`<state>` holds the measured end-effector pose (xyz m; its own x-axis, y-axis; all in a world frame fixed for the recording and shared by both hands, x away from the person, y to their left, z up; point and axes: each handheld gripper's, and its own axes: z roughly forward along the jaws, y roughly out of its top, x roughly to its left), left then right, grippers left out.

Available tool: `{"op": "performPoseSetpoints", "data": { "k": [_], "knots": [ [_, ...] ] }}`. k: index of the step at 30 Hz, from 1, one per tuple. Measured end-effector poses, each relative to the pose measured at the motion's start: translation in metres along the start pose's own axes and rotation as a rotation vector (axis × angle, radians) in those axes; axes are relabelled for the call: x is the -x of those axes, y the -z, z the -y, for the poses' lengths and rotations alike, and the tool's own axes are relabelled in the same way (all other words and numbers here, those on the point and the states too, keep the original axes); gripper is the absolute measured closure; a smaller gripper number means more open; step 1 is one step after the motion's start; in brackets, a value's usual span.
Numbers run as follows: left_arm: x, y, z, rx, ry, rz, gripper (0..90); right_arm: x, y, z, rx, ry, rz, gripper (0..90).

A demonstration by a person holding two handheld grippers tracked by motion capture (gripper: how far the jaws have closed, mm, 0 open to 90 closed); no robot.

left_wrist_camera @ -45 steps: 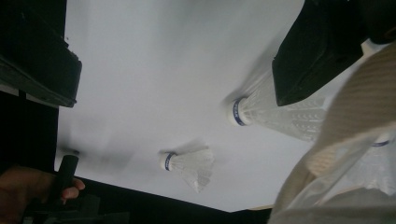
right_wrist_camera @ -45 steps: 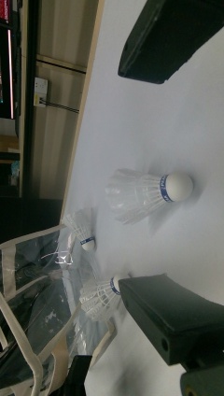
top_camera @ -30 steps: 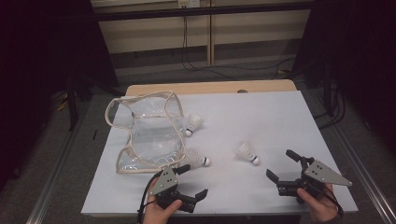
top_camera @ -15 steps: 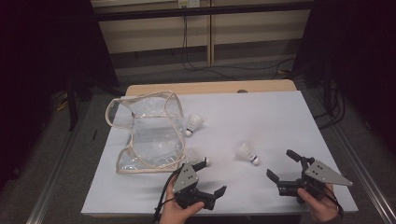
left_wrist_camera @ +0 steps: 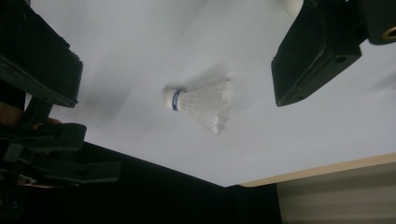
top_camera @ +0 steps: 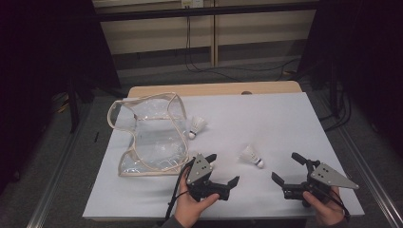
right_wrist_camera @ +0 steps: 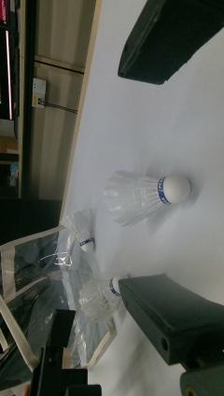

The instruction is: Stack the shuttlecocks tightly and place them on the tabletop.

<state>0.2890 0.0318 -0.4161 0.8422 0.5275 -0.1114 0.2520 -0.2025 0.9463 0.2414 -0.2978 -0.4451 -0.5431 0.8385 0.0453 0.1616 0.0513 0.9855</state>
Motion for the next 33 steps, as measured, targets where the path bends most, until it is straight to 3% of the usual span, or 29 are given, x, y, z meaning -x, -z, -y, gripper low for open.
{"op": "performPoseSetpoints", "data": {
  "k": [5,7,13,22,33],
  "knots": [
    [0.0,-0.01,-0.009,0.011,0.018,-0.009,2.3,0.0,0.0,0.0,0.0,0.001,0.0,0.9],
    [-0.002,-0.013,-0.013,-0.009,0.023,-0.037,2.4,0.0,0.0,0.0,0.0,0.001,0.0,0.9],
    [-0.008,-0.022,-0.024,-0.007,0.038,-0.061,2.5,0.0,0.0,0.0,0.0,0.001,0.0,0.9],
    [-0.009,-0.034,-0.036,-0.022,0.021,-0.058,2.9,0.0,0.001,0.0,0.003,0.0,-0.003,0.9],
    [-0.02,-0.044,-0.059,-0.05,0.003,-0.065,3.2,0.0,0.001,0.0,0.005,-0.002,-0.003,0.9]
  ]
}}
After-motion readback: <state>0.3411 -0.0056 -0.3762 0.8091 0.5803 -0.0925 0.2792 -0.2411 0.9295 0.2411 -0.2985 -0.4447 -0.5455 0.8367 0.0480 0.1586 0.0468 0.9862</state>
